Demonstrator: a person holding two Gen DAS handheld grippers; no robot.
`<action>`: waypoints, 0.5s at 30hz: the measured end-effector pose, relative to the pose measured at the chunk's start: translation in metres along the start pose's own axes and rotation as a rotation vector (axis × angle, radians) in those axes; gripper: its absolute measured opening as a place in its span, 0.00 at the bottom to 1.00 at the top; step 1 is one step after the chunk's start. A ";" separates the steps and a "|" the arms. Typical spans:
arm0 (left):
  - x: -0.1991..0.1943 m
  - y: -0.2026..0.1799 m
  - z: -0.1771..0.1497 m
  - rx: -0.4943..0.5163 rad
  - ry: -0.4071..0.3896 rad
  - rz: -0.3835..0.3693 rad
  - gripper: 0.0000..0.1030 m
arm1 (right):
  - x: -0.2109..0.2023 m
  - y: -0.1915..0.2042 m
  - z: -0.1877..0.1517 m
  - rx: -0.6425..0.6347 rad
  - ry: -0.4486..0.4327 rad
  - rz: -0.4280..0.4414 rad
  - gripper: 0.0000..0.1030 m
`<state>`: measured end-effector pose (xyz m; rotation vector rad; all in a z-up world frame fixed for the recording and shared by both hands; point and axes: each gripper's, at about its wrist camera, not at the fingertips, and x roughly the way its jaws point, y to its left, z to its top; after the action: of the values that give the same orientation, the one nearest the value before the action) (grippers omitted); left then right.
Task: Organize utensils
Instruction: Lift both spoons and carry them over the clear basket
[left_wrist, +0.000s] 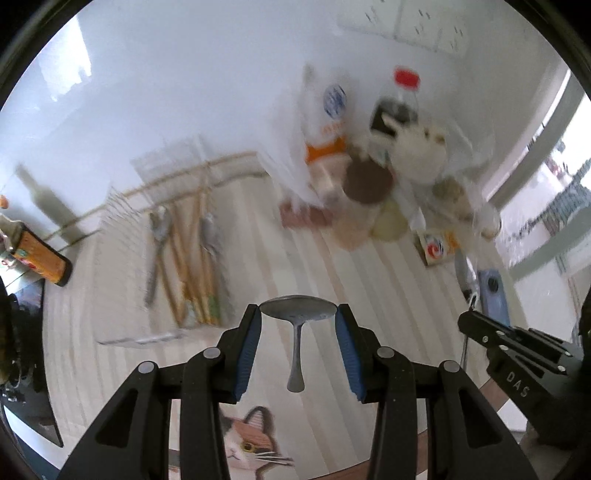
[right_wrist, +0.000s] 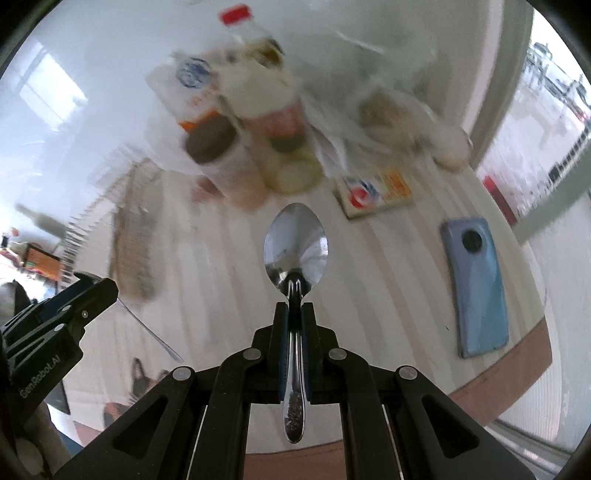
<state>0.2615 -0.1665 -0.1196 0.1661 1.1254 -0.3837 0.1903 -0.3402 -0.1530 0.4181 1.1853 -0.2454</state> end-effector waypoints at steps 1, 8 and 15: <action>-0.006 0.004 0.002 -0.006 -0.012 0.001 0.37 | -0.005 0.007 0.003 -0.010 -0.009 0.007 0.06; -0.051 0.041 0.035 -0.049 -0.111 0.004 0.37 | -0.030 0.059 0.034 -0.072 -0.080 0.059 0.06; -0.072 0.086 0.062 -0.091 -0.146 0.040 0.37 | -0.032 0.121 0.074 -0.133 -0.102 0.141 0.06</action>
<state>0.3196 -0.0920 -0.0337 0.0794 0.9918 -0.3033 0.2893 -0.2649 -0.0778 0.3664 1.0602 -0.0648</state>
